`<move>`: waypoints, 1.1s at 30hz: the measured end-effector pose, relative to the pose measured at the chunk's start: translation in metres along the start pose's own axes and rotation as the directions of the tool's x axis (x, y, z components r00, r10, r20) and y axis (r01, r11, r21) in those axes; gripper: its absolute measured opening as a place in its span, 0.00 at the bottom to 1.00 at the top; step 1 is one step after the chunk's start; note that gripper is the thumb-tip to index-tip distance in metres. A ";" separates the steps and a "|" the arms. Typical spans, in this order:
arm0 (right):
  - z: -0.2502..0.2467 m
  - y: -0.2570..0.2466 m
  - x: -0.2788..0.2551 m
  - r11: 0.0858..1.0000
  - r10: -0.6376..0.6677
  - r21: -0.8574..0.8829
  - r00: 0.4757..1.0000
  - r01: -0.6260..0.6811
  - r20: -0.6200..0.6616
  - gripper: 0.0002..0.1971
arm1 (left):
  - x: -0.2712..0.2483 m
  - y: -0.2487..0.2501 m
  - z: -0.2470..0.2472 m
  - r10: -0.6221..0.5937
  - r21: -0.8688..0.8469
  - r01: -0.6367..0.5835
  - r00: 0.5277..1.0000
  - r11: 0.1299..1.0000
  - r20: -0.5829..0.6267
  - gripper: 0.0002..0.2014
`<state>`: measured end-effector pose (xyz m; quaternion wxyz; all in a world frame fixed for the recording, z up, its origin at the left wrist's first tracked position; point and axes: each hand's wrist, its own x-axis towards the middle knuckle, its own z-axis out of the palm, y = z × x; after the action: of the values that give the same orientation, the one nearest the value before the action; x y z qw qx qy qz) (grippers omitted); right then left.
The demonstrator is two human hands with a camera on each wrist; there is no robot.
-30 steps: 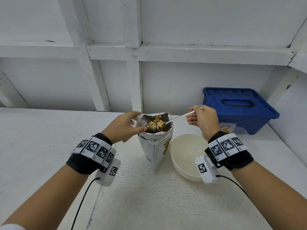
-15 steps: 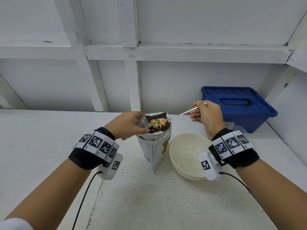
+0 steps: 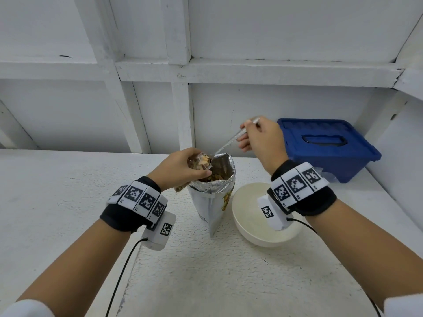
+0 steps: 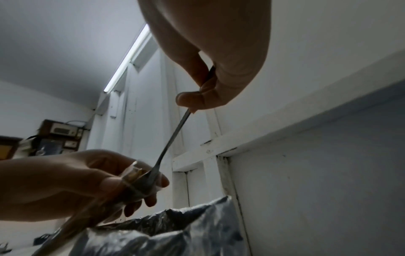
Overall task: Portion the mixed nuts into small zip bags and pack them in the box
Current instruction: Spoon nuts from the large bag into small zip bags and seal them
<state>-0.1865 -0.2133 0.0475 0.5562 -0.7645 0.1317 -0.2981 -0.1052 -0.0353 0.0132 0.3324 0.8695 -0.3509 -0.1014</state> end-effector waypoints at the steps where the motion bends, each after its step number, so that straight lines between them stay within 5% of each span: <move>1: 0.003 -0.004 -0.001 0.999 -0.049 -0.015 0.999 0.049 0.012 0.10 | -0.001 0.000 0.001 0.001 -0.016 -0.001 1.000 1.000 -0.019 0.29; 9: 0.012 -0.020 -0.008 0.918 -0.377 -0.095 0.922 0.385 0.092 0.10 | -0.007 -0.007 0.006 -0.007 -0.182 -0.015 0.993 0.983 -0.122 0.30; 21: -0.018 -0.010 0.000 0.899 -0.431 -0.122 0.899 0.421 -0.075 0.06 | -0.008 -0.021 0.009 -0.076 -0.277 -0.001 0.960 0.961 -0.269 0.27; 25: -0.015 0.018 -0.011 0.866 -0.414 -0.259 0.904 0.428 0.109 0.07 | -0.009 -0.025 0.006 -0.078 -0.277 0.006 0.966 0.961 -0.248 0.22; 30: 0.005 0.041 -0.028 0.708 -0.509 -0.337 0.779 0.621 0.367 0.10 | -0.007 -0.027 0.007 -0.076 -0.276 0.022 0.980 0.961 -0.186 0.22; 33: 0.014 0.050 -0.032 0.685 -0.489 -0.365 0.770 0.630 0.410 0.10 | -0.007 -0.029 0.007 -0.075 -0.251 0.030 0.982 0.968 -0.172 0.22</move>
<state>-0.1971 -0.2030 -0.0114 0.2405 -0.9149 -0.1207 -0.3010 -0.0972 -0.0191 -0.0113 0.4657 0.8360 -0.2806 -0.0741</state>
